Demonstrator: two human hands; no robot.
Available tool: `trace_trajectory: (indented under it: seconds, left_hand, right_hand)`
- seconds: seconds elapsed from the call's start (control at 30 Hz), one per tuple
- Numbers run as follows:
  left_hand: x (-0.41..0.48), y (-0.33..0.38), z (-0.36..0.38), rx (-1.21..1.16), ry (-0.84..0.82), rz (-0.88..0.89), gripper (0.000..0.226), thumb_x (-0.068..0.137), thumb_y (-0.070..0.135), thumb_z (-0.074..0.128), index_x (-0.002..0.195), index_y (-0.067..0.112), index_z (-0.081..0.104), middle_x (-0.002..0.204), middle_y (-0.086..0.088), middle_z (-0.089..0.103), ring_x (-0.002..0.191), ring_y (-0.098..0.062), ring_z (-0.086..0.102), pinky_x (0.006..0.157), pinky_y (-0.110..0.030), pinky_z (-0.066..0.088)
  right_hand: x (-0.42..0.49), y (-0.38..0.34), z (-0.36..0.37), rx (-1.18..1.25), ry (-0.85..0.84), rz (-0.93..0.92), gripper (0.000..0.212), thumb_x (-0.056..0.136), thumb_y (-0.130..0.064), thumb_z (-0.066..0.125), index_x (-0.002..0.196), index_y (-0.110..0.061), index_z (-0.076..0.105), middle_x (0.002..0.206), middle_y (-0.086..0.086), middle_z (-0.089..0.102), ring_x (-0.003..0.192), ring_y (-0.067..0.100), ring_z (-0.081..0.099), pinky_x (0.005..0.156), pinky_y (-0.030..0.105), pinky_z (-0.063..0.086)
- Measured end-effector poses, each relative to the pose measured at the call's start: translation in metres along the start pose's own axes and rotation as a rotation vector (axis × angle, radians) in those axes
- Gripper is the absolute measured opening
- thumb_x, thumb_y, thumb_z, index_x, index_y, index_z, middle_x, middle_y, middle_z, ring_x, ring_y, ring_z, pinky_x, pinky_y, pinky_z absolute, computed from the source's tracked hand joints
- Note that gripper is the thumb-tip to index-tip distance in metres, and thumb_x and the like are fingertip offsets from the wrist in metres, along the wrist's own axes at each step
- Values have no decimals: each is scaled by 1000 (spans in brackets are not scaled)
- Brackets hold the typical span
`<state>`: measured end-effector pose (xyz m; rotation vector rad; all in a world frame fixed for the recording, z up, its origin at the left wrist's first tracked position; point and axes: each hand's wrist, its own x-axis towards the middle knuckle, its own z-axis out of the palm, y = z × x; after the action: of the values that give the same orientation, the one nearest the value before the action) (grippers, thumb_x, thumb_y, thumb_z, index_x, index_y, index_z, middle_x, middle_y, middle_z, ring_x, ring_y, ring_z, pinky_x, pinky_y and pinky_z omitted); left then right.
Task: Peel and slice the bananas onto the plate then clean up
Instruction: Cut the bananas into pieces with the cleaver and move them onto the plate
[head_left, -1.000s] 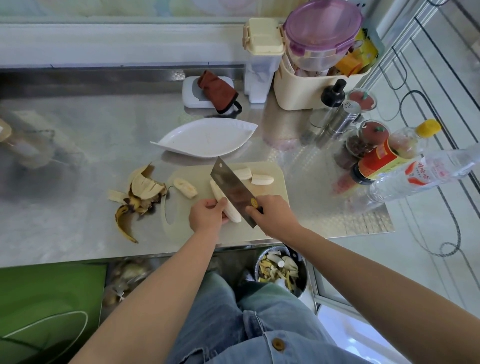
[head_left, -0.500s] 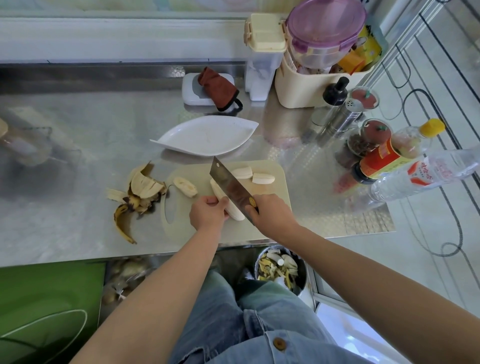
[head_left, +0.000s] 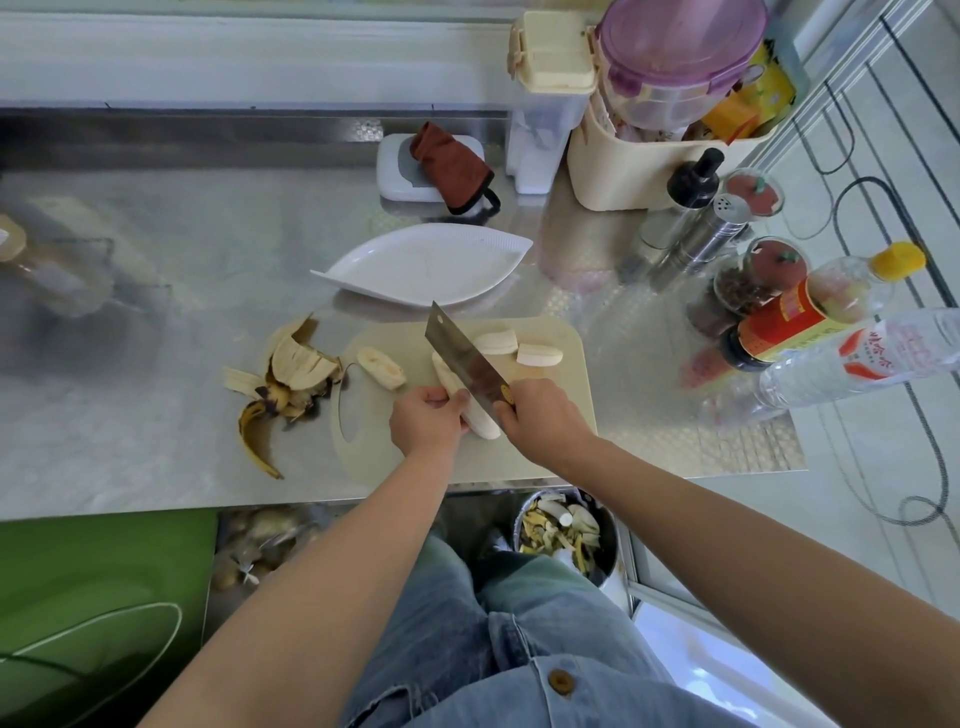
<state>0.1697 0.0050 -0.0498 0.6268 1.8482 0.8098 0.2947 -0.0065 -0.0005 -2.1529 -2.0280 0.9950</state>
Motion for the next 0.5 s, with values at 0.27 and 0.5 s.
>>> trace_trajectory:
  seconds: [0.27,0.5]
  left_hand:
    - [-1,2,-1,-9,-8,-6,16,80,12,78,81,12,62,76,0,63,75,-28,70,68,-38,61]
    - [0,2,-2,-3,-9,-16,16,79,12,78,87,9,64,84,-6,67,75,-27,70,67,-37,61]
  right_hand:
    - [4,-6,3,14,-32,16,34,97,-23,44,64,-17,39,62,-1,41,57,18,43,46,25,25]
    - [3,-7,10,6,-11,21,25,99,-26,43,78,-12,45,69,3,47,65,24,47,54,28,31]
